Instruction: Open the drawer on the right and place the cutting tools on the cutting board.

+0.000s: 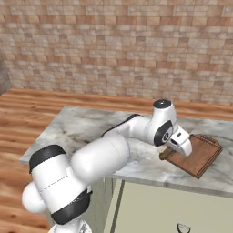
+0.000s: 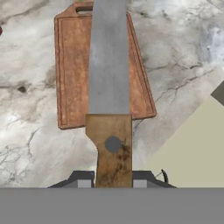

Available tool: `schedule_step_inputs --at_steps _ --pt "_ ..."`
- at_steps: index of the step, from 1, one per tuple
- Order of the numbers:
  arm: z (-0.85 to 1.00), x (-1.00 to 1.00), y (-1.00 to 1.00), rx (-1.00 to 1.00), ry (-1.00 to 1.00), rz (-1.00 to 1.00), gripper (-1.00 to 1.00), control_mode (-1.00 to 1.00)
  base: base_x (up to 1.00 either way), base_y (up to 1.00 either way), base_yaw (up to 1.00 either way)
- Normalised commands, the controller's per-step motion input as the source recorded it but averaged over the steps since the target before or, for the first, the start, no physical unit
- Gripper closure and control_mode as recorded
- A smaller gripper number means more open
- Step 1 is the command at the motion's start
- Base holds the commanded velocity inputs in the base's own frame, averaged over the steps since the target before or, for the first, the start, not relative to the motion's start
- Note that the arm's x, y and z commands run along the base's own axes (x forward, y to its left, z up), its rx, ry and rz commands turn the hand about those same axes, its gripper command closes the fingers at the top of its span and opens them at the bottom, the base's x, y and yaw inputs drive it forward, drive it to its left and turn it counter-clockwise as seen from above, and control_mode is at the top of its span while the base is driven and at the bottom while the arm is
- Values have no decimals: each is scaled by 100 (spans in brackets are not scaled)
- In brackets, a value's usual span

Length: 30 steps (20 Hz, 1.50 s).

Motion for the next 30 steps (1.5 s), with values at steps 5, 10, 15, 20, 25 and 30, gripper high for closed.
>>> schedule_step_inputs --at_steps 5,10,15,20,25,30 --pt "-3 13 0 0 2 0 100 -100 0 0 0" --pt "-17 31 0 0 0 0 100 -100 0 0 0" --pt "-14 36 -8 0 0 0 100 -100 0 0 0" --pt "-18 27 -16 0 0 0 100 -100 0 0 0" --pt "-23 21 -23 0 0 0 100 -100 0 0 0" --pt "-18 24 -23 0 0 0 100 -100 0 0 0"
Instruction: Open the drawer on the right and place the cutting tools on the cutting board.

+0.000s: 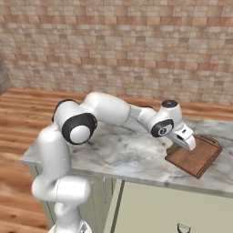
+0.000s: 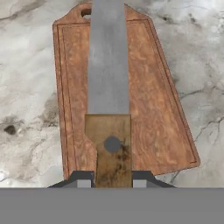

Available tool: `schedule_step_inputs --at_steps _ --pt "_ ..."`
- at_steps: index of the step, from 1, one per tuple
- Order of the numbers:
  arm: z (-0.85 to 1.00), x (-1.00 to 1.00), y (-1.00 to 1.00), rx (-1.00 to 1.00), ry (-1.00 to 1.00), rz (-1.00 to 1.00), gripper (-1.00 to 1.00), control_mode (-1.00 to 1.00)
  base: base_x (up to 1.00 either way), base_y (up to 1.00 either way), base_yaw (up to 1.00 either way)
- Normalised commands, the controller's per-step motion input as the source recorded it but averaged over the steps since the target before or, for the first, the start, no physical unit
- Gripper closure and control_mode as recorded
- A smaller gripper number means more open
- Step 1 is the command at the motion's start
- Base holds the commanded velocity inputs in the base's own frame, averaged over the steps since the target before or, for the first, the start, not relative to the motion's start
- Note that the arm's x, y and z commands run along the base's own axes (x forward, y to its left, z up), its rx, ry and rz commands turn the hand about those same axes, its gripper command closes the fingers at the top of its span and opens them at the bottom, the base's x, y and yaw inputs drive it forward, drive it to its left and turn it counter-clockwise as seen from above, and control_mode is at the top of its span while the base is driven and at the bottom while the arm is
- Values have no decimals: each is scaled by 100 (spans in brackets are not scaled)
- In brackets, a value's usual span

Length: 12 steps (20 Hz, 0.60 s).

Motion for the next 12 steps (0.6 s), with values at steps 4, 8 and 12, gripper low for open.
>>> schedule_step_inputs --at_steps 4,8,12 --pt "-20 31 -18 0 0 0 100 -100 0 0 0" --pt "-13 36 -14 0 0 0 -100 -100 0 0 0" --pt "-1 3 -3 0 -1 1 -100 -100 0 0 0"
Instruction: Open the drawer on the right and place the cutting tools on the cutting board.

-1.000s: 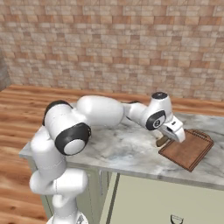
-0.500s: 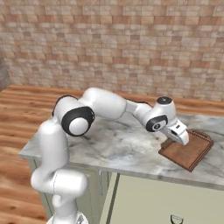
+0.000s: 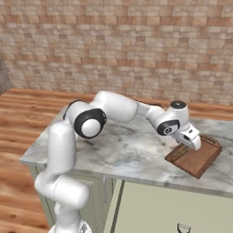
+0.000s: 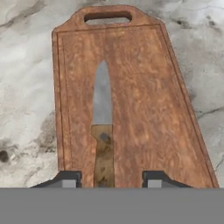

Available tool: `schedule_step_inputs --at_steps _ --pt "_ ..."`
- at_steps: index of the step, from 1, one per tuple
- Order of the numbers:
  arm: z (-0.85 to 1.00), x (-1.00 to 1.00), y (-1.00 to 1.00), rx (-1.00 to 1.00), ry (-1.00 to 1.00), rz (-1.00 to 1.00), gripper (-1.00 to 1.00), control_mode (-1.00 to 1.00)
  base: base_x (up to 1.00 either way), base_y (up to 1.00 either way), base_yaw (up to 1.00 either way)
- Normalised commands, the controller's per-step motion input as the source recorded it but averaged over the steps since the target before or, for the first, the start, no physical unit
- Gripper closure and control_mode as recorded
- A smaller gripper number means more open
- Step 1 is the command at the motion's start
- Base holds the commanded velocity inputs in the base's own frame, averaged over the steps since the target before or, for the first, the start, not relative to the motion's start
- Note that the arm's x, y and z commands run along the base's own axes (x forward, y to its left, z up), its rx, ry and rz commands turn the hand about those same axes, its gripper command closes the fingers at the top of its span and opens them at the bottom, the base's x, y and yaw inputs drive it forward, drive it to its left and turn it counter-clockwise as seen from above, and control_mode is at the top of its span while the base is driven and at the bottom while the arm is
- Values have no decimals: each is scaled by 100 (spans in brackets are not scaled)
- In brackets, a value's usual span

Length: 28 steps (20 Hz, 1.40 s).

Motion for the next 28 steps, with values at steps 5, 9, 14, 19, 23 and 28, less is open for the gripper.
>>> schedule_step_inputs --at_steps 5,9,14,19,23,28 --pt "31 -2 0 0 -1 0 -100 -100 0 0 0" --pt "36 -72 0 0 -2 0 -100 -100 0 0 0" --pt "0 -100 0 0 -6 0 -100 -100 0 0 0" --pt "-20 -100 -1 -1 0 0 -100 -100 0 0 0" --pt "-26 -92 -11 -3 2 14 -100 -100 0 0 0" --pt "-22 -73 -11 -4 7 25 -100 -100 0 0 0"
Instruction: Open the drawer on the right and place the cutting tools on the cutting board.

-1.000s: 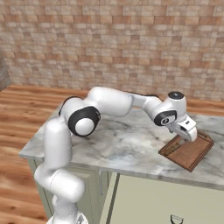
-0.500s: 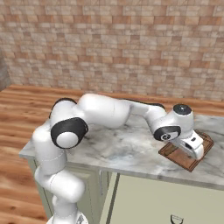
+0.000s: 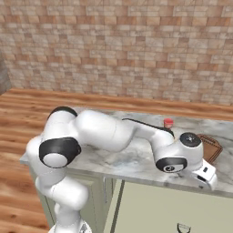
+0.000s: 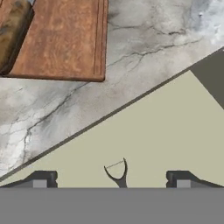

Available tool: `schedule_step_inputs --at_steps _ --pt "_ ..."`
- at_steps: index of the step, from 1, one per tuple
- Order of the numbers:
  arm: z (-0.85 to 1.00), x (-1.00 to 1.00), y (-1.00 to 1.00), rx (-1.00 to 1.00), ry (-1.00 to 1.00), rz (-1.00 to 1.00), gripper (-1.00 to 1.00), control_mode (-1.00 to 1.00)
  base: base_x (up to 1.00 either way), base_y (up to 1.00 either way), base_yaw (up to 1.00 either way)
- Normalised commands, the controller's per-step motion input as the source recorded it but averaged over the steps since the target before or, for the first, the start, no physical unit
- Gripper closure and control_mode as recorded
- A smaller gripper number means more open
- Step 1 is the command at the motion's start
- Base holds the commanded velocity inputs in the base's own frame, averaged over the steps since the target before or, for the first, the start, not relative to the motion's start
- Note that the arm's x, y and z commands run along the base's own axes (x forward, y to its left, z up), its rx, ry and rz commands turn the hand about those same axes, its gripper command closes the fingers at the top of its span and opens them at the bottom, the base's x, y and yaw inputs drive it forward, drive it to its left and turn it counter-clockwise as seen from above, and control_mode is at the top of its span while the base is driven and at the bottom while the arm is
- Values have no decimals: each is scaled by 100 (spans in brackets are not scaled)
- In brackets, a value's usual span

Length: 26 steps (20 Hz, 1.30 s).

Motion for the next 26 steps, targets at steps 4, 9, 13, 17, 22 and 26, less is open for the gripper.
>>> schedule_step_inputs --at_steps 4,9,13,17,22,26 --pt "-7 -6 0 0 1 1 -100 -100 0 0 0" --pt "-42 -2 0 -3 12 0 -100 -100 0 0 0" --pt "-52 0 0 -5 17 0 -100 -100 0 0 0" --pt "-45 -1 0 0 11 0 -100 -100 0 0 0" --pt "-44 -4 -5 0 11 0 -100 -100 0 0 0" --pt "-41 -17 -21 0 6 0 -100 -100 0 0 0"
